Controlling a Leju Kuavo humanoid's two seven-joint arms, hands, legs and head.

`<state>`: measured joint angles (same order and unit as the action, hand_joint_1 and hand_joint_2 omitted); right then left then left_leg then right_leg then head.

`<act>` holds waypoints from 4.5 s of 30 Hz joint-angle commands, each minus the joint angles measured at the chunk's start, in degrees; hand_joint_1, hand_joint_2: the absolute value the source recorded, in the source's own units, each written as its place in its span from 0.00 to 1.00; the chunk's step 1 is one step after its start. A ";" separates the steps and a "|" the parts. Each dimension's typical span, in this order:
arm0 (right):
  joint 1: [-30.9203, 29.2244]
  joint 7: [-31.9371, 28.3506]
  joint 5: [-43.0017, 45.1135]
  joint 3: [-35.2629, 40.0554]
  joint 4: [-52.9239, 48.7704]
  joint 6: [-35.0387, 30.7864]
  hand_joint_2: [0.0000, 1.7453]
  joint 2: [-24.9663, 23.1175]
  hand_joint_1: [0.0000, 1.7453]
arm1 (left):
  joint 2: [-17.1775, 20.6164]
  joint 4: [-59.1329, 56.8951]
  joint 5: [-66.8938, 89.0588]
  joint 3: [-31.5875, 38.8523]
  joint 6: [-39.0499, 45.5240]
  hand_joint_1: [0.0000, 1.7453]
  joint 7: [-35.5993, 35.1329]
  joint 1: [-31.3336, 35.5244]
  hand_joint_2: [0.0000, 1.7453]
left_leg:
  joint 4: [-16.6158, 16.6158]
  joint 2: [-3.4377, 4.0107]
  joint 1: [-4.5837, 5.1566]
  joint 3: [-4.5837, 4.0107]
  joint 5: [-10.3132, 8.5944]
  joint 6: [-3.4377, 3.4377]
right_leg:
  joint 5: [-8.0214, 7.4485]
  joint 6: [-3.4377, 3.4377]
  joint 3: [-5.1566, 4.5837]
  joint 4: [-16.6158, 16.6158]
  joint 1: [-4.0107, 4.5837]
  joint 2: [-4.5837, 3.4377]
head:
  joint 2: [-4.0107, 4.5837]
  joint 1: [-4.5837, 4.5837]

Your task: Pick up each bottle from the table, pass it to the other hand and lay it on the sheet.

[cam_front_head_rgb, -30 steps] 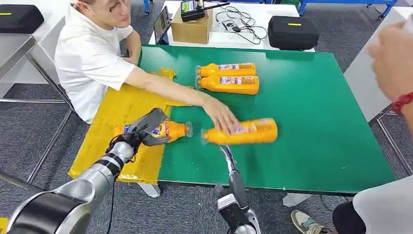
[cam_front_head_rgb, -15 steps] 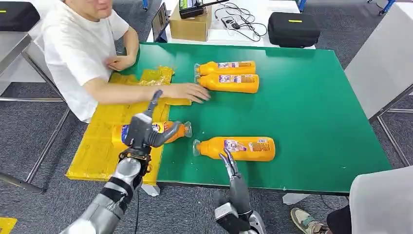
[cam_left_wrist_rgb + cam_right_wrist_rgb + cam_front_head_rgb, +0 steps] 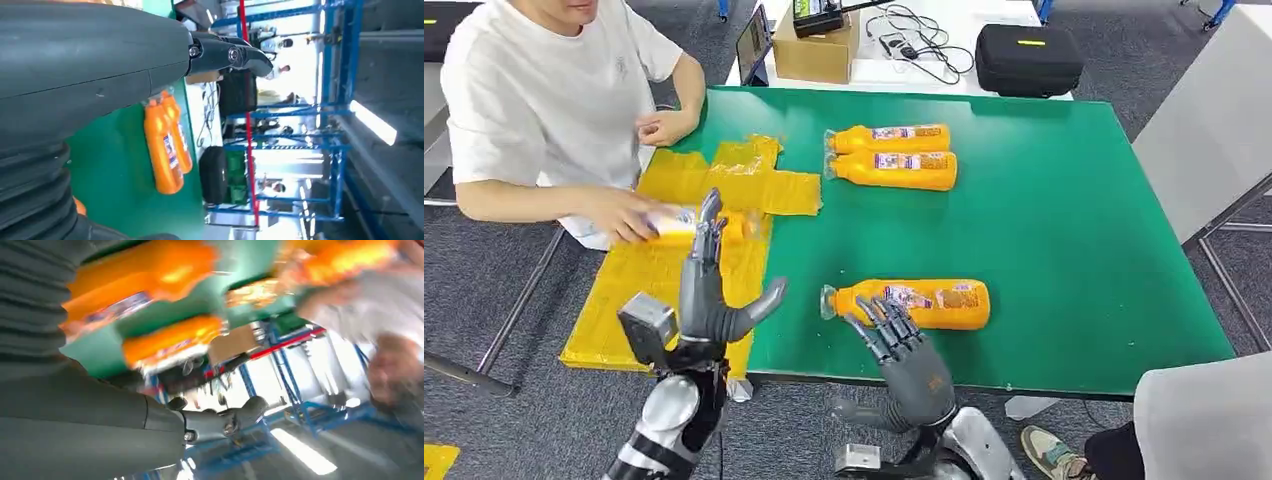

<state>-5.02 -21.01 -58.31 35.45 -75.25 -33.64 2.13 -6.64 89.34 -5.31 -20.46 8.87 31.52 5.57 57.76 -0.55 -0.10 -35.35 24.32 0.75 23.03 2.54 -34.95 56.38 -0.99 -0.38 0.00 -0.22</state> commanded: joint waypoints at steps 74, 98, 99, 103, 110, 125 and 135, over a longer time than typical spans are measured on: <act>-30.57 6.38 23.19 -14.07 45.63 32.93 1.00 -6.11 1.00 | -1.62 -4.98 5.09 -2.85 4.08 0.00 0.61 -3.48 1.00 | -0.09 -0.09 -0.04 0.44 -0.04 -0.02 | 0.02 -0.08 0.43 -0.10 0.07 0.21 | 0.00 -0.02; -6.00 -3.19 48.36 -12.97 3.26 21.42 1.00 -7.17 1.00 | 0.05 -2.40 -16.40 -11.34 -6.27 0.00 -3.07 -9.81 1.00 | -0.03 -0.06 -0.02 0.10 0.04 0.00 | 0.05 -0.04 0.15 -0.04 0.04 0.10 | 0.00 0.00; -4.47 -3.22 47.56 -11.37 1.32 21.73 1.00 -6.08 1.00 | -0.28 -2.67 -16.27 -12.20 -5.93 0.00 -2.96 -9.62 1.00 | -0.04 -0.02 -0.05 0.25 0.11 -0.02 | 0.11 -0.08 0.29 -0.06 0.08 0.09 | 0.00 -0.02; -0.48 -1.66 45.46 -5.94 -2.26 25.83 1.00 -3.43 1.00 | -1.67 -4.53 -16.36 -13.70 -2.70 0.00 -0.12 -8.87 1.00 | -0.03 -0.23 -0.05 0.32 0.16 0.01 | 0.24 -0.08 0.42 -0.06 0.08 0.30 | 0.00 -0.02; 0.42 -1.49 38.93 1.12 -0.64 26.06 1.00 -2.81 1.00 | -1.07 -4.79 -18.74 -15.60 -3.75 0.00 -0.98 -8.54 1.00 | -0.03 0.02 -0.03 0.17 0.15 -0.04 | 0.13 -0.08 0.17 -0.06 0.04 0.05 | 0.00 -0.02; -0.73 -0.32 38.62 3.75 1.38 28.57 1.00 -2.10 1.00 | -0.83 -2.34 -18.96 -14.21 -3.31 0.00 -0.72 -8.70 1.00 | -0.03 0.05 -0.02 0.11 0.14 -0.03 | 0.11 -0.08 0.11 -0.04 0.04 0.01 | 0.00 -0.02; -6.41 -0.65 40.24 5.18 6.99 29.46 1.00 -3.03 1.00 | 0.02 -2.22 -25.13 -14.36 -5.60 0.00 -5.79 -9.09 1.00 | -0.06 0.15 0.00 0.10 0.10 -0.02 | 0.05 -0.07 0.05 -0.03 0.01 -0.08 | 0.00 -0.02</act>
<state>-5.83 -21.49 -18.76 37.33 -74.84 -4.74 -1.51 -7.34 88.24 -29.42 -33.13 3.32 26.91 -3.35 57.77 -0.54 -0.11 -35.48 24.35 0.74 23.04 2.54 -35.08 56.40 -0.97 -0.38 0.00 -0.24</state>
